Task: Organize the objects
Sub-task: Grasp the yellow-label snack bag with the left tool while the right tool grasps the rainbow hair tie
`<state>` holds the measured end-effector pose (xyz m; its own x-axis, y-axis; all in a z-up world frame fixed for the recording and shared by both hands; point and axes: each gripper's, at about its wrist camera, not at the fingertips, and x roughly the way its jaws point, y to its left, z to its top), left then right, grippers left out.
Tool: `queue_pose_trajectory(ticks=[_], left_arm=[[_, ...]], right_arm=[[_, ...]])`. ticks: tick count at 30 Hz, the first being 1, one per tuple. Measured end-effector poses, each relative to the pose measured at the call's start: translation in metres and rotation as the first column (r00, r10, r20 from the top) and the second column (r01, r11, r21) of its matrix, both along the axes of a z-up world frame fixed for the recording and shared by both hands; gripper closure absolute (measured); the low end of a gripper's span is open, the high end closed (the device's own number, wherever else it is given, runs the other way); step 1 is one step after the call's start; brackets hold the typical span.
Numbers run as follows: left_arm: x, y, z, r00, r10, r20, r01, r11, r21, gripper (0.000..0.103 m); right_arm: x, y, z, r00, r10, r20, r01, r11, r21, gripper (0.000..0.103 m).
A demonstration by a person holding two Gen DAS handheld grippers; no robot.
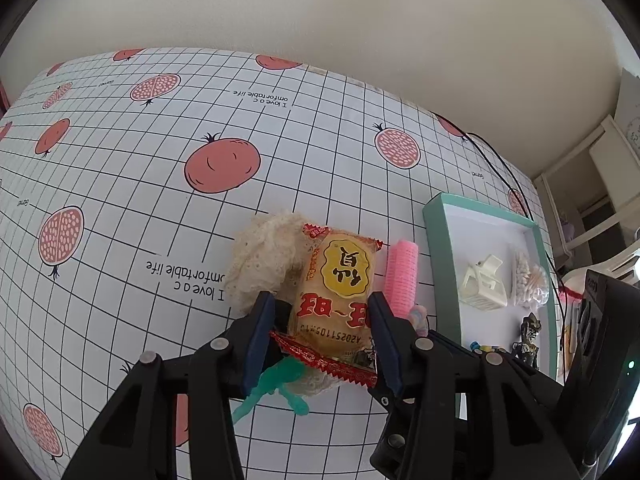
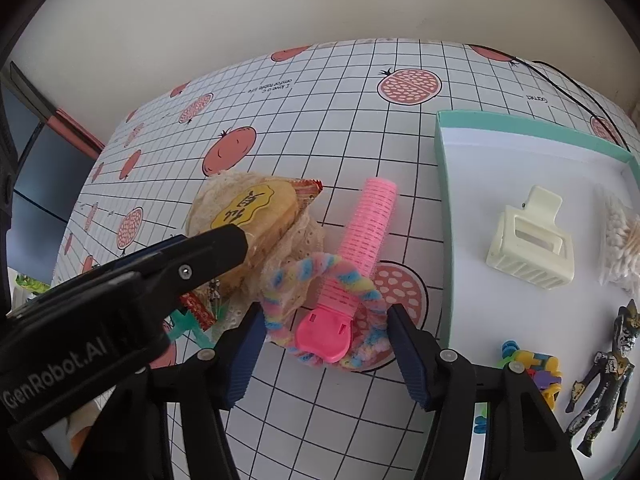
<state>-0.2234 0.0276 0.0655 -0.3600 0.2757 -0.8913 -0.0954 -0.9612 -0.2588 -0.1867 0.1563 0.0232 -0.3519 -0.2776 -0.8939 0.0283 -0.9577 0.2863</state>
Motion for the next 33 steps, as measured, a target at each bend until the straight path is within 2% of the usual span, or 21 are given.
queue_pose_trajectory(ticks=[10,22,33], left_arm=[[0.001,-0.003,0.010,1.000,-0.003,-0.023,0.003,1.000,-0.002,0.056],[0.004,-0.010,0.037,0.997,0.010,-0.081,-0.009,1.000,0.019,0.056],[0.006,-0.012,0.042,0.996,0.017,-0.093,-0.015,1.000,0.018,0.056]], right_arm=[[-0.002,0.005,0.013,1.000,-0.001,-0.011,0.001,1.000,-0.009,0.040],[0.003,0.006,0.039,0.999,0.001,-0.054,-0.003,1.000,-0.029,0.040],[0.004,0.005,0.042,0.998,0.002,-0.057,-0.004,1.000,-0.027,0.040]])
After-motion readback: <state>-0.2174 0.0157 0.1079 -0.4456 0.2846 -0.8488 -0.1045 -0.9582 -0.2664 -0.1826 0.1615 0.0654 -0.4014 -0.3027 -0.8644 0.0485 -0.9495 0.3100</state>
